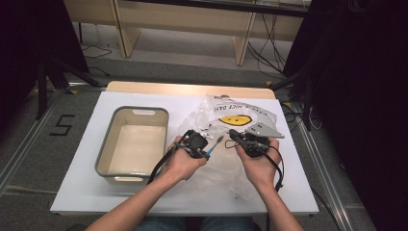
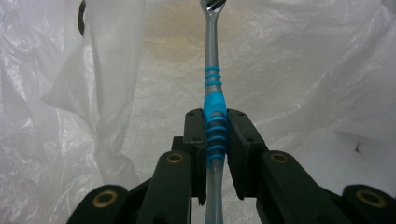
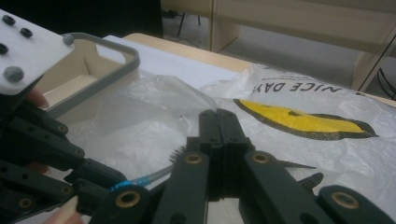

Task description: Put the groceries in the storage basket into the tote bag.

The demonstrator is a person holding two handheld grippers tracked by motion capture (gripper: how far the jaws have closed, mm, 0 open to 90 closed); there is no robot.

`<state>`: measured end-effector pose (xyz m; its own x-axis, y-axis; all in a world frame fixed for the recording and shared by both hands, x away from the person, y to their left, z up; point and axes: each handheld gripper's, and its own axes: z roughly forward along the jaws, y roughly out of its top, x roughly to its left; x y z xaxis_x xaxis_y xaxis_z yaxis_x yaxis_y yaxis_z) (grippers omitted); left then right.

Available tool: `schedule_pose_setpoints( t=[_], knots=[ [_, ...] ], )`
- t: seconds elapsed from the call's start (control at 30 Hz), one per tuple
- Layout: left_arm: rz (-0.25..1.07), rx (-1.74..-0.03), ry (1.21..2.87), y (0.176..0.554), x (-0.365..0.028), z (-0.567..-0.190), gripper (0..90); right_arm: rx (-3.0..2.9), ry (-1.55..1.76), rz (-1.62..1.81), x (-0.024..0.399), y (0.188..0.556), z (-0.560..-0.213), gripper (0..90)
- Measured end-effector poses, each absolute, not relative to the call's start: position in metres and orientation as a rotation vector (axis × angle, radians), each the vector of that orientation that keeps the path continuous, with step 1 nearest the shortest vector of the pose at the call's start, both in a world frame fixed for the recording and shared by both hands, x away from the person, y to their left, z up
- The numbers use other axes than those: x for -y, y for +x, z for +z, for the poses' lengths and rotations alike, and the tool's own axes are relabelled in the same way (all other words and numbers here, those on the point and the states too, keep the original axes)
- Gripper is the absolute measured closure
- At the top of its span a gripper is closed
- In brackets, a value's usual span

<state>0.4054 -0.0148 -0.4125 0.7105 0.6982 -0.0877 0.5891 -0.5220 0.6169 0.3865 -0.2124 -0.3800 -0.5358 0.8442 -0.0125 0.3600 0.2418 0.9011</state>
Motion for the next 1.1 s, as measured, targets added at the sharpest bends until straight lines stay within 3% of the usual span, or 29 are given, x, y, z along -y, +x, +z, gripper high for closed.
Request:
schedule_pose_setpoints(
  t=[1.1],
  knots=[
    [0.267, -1.044, 2.156, 0.423, 0.038, -0.411, 78.3, -2.042, 1.097, 1.249, 0.209, 0.387, -0.384, 90.0]
  ],
)
